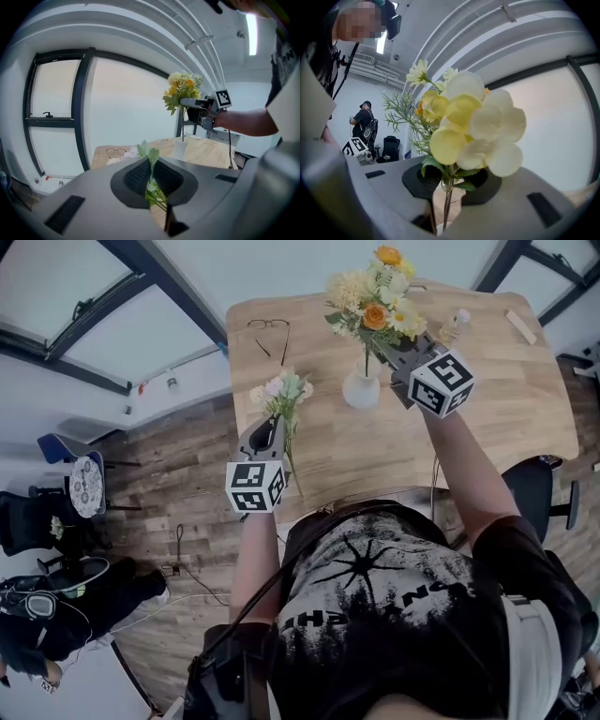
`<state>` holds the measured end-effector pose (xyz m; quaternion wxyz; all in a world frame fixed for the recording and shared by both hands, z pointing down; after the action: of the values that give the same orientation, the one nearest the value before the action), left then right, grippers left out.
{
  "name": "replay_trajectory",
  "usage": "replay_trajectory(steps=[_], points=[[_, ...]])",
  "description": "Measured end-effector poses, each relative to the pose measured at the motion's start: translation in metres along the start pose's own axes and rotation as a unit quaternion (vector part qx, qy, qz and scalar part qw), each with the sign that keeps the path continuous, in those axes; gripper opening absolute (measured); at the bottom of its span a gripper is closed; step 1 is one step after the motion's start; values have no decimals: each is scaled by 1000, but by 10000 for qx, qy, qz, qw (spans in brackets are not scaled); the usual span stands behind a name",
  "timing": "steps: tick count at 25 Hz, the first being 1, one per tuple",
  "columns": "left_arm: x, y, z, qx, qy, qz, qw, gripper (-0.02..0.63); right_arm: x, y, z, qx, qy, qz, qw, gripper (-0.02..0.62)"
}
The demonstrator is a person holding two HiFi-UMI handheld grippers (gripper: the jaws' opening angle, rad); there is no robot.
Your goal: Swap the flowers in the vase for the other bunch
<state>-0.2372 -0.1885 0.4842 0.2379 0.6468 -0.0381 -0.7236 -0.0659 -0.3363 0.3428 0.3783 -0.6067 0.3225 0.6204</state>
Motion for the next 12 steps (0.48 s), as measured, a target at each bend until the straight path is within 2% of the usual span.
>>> replay_trajectory(steps=[12], points=[[-12, 2, 6, -124, -65, 60, 9999, 26, -64, -23, 11, -227, 210, 129, 9994, 107]])
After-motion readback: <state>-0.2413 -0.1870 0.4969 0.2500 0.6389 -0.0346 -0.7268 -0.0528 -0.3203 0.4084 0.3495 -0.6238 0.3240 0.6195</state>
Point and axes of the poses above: the fingertips, and each gripper's own axes: y forward along the fingers, z to its left, x out of its top, the point moved 1 cm from there along -y, backward along the fingers, and after that the axes turned 4 degrees about -y, right-handed, at the moved point
